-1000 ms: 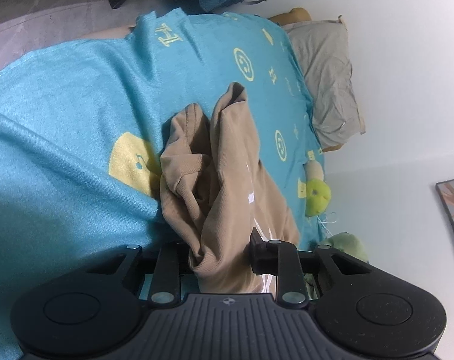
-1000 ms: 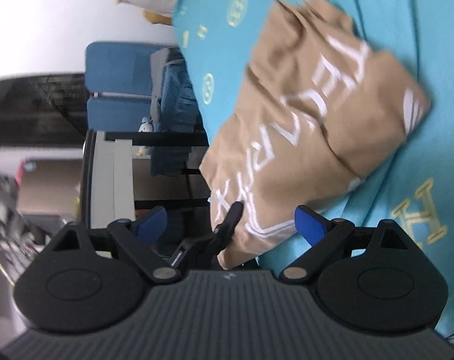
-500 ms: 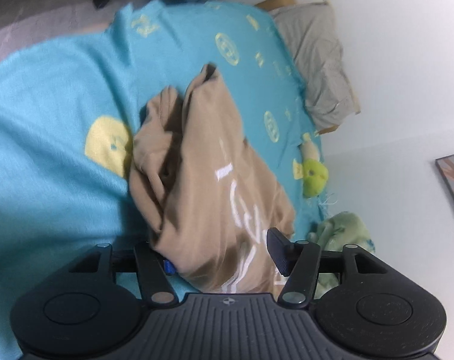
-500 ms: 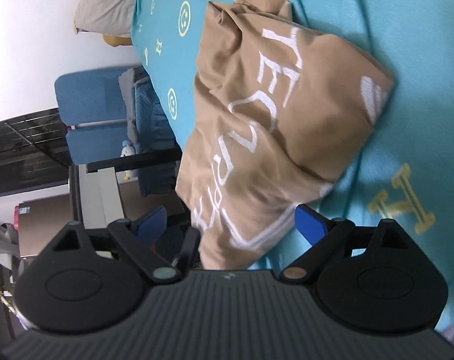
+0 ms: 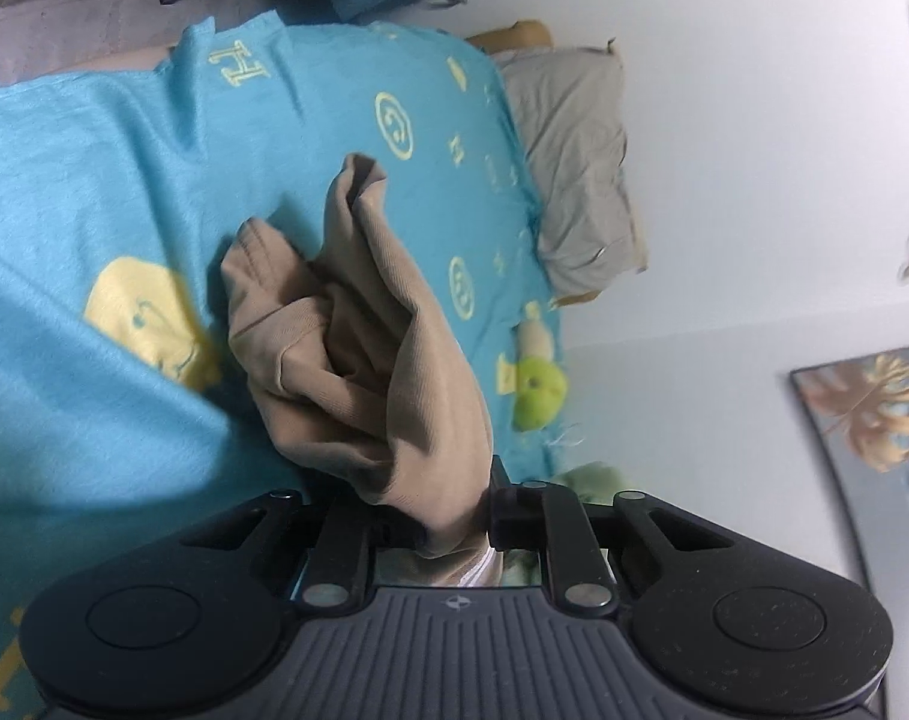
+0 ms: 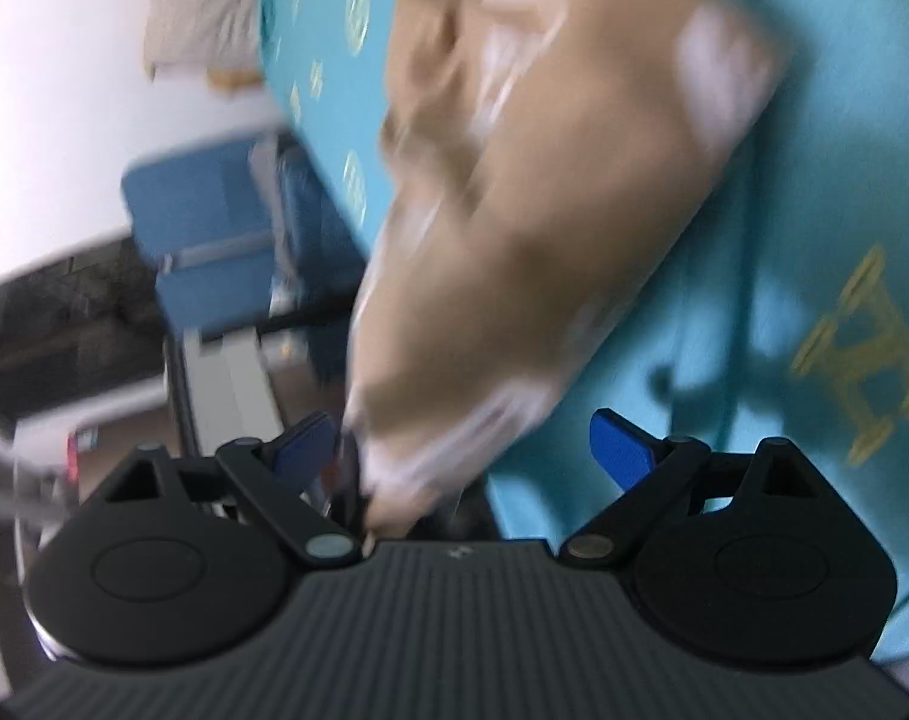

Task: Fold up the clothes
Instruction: 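Grasp the folded shirt edges with both grippers and lift it, then carry the held shirt with both grippers onto the green blanket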

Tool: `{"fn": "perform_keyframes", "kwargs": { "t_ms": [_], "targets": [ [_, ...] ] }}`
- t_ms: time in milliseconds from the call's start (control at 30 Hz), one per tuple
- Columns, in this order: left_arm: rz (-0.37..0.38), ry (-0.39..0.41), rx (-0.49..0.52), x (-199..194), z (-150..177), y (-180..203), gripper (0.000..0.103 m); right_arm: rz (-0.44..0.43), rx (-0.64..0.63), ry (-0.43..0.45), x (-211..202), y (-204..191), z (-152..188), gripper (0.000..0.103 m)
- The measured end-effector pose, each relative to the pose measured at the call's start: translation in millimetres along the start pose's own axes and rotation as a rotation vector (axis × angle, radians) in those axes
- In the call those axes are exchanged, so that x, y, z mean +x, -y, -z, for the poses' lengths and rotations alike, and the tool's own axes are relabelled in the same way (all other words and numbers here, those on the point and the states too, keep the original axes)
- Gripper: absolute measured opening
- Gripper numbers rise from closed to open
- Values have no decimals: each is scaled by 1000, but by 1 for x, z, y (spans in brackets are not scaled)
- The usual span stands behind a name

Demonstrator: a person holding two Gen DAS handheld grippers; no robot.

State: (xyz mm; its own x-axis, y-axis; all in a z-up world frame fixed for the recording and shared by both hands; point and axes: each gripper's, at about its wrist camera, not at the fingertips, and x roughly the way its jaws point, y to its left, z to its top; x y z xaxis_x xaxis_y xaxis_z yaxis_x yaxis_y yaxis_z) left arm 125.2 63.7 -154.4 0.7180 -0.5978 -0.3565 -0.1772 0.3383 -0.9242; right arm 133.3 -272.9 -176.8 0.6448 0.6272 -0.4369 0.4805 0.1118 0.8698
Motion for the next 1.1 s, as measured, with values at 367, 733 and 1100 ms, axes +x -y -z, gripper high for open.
{"fn": "perform_keyframes", "kwargs": {
  "t_ms": [367, 733, 1100],
  "targets": [
    [-20, 26, 13, -2, -8, 17, 17, 72, -110, 239, -20, -23, -15, 23],
    [21, -43, 122, -72, 59, 118, 17, -141, -197, 321, -172, -45, 44, 20],
    [126, -243, 319, 41, 156, 307, 17, -143, -341, 556, -357, -122, -35, 20]
  ]
}}
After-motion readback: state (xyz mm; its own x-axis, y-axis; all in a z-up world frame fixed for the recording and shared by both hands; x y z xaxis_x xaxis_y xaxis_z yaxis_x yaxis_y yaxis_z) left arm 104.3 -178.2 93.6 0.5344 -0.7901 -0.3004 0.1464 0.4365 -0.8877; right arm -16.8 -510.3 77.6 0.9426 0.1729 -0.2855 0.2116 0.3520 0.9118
